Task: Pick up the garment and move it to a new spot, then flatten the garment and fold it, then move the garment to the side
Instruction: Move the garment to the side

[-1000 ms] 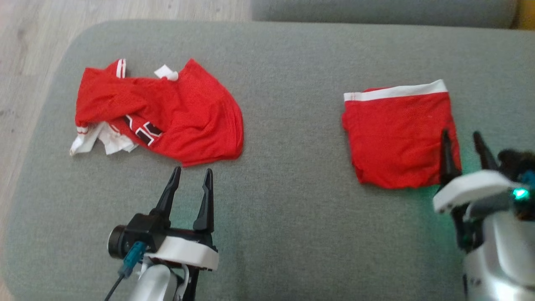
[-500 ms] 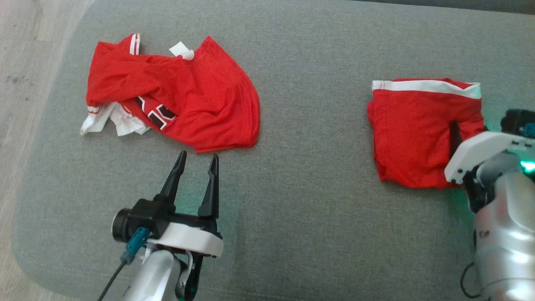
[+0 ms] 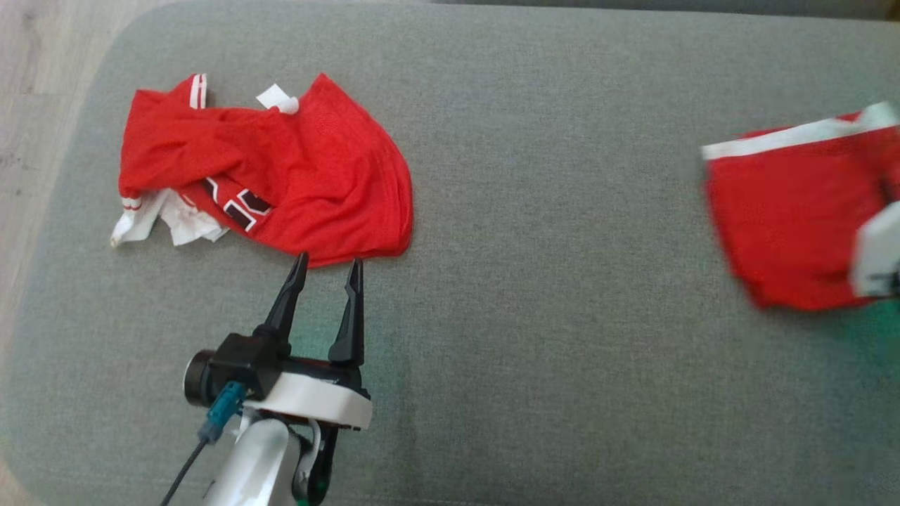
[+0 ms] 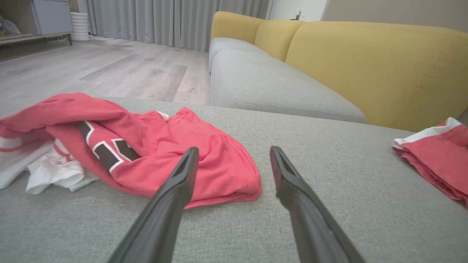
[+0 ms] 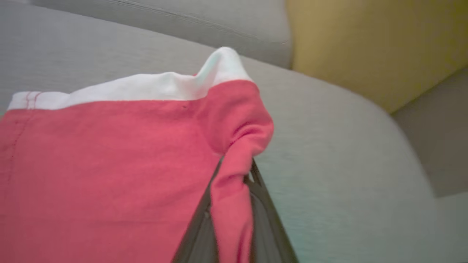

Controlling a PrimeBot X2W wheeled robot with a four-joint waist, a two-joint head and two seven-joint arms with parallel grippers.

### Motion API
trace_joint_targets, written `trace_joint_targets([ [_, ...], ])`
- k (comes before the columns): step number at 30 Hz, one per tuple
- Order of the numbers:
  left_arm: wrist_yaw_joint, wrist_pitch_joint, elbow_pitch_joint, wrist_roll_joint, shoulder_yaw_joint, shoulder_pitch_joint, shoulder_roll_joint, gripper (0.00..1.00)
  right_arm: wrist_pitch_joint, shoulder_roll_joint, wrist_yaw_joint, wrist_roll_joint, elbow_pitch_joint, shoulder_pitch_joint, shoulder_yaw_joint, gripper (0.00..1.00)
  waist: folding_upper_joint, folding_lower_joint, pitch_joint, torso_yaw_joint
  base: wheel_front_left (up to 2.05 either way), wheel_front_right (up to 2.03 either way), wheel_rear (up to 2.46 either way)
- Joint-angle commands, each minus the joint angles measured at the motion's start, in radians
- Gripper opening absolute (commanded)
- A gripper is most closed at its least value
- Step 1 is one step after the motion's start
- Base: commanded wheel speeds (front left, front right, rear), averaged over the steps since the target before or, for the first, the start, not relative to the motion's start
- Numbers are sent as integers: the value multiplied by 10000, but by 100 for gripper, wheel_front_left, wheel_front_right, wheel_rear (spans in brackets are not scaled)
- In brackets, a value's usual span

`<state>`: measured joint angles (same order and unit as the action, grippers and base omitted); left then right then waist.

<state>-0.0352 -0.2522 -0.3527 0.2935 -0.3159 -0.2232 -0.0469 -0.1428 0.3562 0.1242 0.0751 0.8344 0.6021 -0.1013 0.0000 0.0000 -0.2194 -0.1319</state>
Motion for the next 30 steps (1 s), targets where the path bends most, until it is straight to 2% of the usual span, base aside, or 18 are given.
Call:
trace_joint_targets([
  [1, -5, -95, 309, -41, 427, -297, -34, 100, 113, 379, 65, 136, -385, 71, 212, 0, 0, 0, -63, 29, 0, 0, 0],
  [5, -49, -95, 370, -35, 407, -400, -34, 100, 174, 1728, 65, 485, -211, -48, -18, 0, 0, 0, -263, -5, 0, 0, 0],
  [10, -99, -95, 362, -71, 481, -524, -34, 100, 576, 2643, 65, 656, 219, 99, -709, 0, 0, 0, -522, -111, 0, 0, 0],
  [13, -137, -95, 341, -104, 550, -571, -34, 100, 815, 2882, 65, 735, 473, 250, -975, 0, 0, 0, -609, -145, 0, 0, 0],
  [23, -154, -95, 272, -86, 568, -638, -34, 100, 1276, 2690, 65, 794, 1087, 704, -1061, 0, 0, 0, -553, -131, 0, 0, 0],
  [24, -152, -95, 266, -84, 567, -632, -34, 100, 1339, 2604, 65, 739, 1115, 745, -1102, 37, 0, 0, -528, -125, 0, 0, 0],
  [25, -149, -95, 257, -83, 568, -622, -34, 100, 1409, 2524, 65, 694, 1126, 781, -1136, 96, 0, 0, -493, -117, 0, 0, 0],
  [26, -145, -95, 242, -81, 570, -604, -34, 100, 1404, 2448, 65, 671, 1165, 807, -1158, 100, 0, 0, -447, -104, 0, 0, 0],
  [30, -124, -95, 183, -73, 593, -498, -34, 100, 1603, 2079, 65, 713, 998, 899, -1164, 100, 0, 0, -168, -30, 0, 0, 0],
])
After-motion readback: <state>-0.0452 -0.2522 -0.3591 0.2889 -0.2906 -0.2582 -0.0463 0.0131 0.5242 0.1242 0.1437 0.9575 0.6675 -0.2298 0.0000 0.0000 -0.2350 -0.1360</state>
